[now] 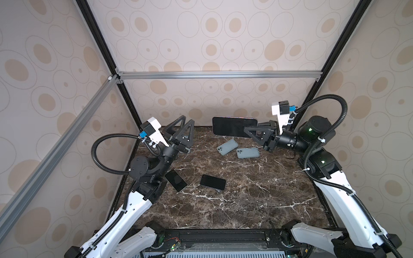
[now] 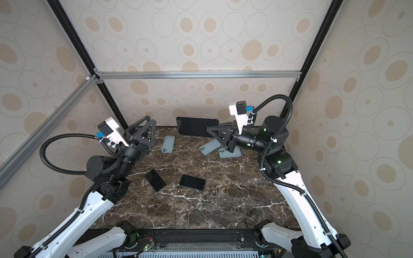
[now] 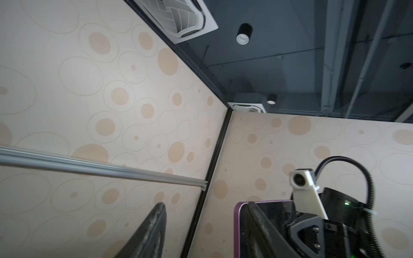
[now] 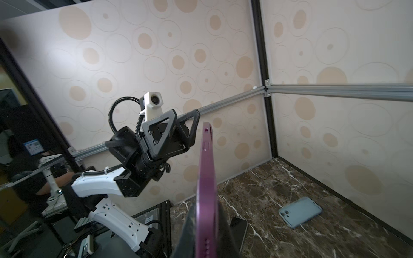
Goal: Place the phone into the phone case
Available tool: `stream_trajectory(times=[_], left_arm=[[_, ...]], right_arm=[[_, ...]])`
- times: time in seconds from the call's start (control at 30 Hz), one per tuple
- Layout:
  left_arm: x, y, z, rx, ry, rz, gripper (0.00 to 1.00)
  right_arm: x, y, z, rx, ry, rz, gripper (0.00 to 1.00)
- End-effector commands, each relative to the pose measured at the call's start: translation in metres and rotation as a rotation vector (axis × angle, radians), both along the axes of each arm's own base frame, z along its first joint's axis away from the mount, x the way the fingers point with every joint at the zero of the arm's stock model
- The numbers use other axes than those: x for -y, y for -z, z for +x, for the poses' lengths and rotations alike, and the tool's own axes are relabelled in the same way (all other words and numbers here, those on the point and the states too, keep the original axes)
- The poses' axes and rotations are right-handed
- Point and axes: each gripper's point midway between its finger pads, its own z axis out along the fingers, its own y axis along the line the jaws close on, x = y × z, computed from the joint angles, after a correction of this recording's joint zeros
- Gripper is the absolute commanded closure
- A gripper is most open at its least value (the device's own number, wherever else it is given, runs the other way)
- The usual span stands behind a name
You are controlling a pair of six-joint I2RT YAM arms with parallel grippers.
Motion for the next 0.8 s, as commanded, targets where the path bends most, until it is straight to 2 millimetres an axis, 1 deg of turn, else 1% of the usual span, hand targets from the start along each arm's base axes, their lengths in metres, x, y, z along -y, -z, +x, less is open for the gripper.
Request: stream_trajectory(times=[0.0, 0.1, 0.17, 0.2, 0.3, 0.43, 0.5, 0.6, 0.77], left_arm=[[0.002, 0.046, 0.047, -0.203, -0.150, 0.162, 0.45], [0.022, 0.073, 0.070, -0.298, -0.125, 0.209, 0.44], [0.039, 0.087, 0.083, -0.337, -0.104, 0.240, 0.49], [0.049, 0.100, 0.091, -0.375, -0.091, 0.277, 0.51], [0.077, 0.122, 0.108, -0.419, -0.068, 0.347, 0.51], [0.116, 0.152, 0.126, -0.447, -0.046, 0.459, 0.51], [0.143, 0.170, 0.138, -0.471, -0.019, 0.516, 0.51], [0.183, 0.200, 0.151, -0.506, 0.029, 0.590, 0.51], [0.245, 0.248, 0.167, -0.554, 0.131, 0.663, 0.50]], right_arm=[[0.040, -0.002, 0.018, 0.042, 0.304, -0.076, 1.00], [0.073, 0.011, 0.031, -0.001, 0.514, -0.141, 1.00], [0.092, 0.018, 0.033, -0.019, 0.622, -0.178, 1.00], [0.101, 0.021, 0.033, -0.018, 0.663, -0.196, 1.00], [0.113, 0.029, 0.028, 0.001, 0.714, -0.244, 1.00], [0.127, 0.034, 0.021, 0.035, 0.775, -0.271, 1.00], [0.137, 0.035, 0.018, 0.054, 0.823, -0.272, 1.00], [0.146, 0.036, 0.014, 0.079, 0.866, -0.267, 1.00], [0.157, 0.039, 0.003, 0.101, 0.903, -0.272, 1.00]])
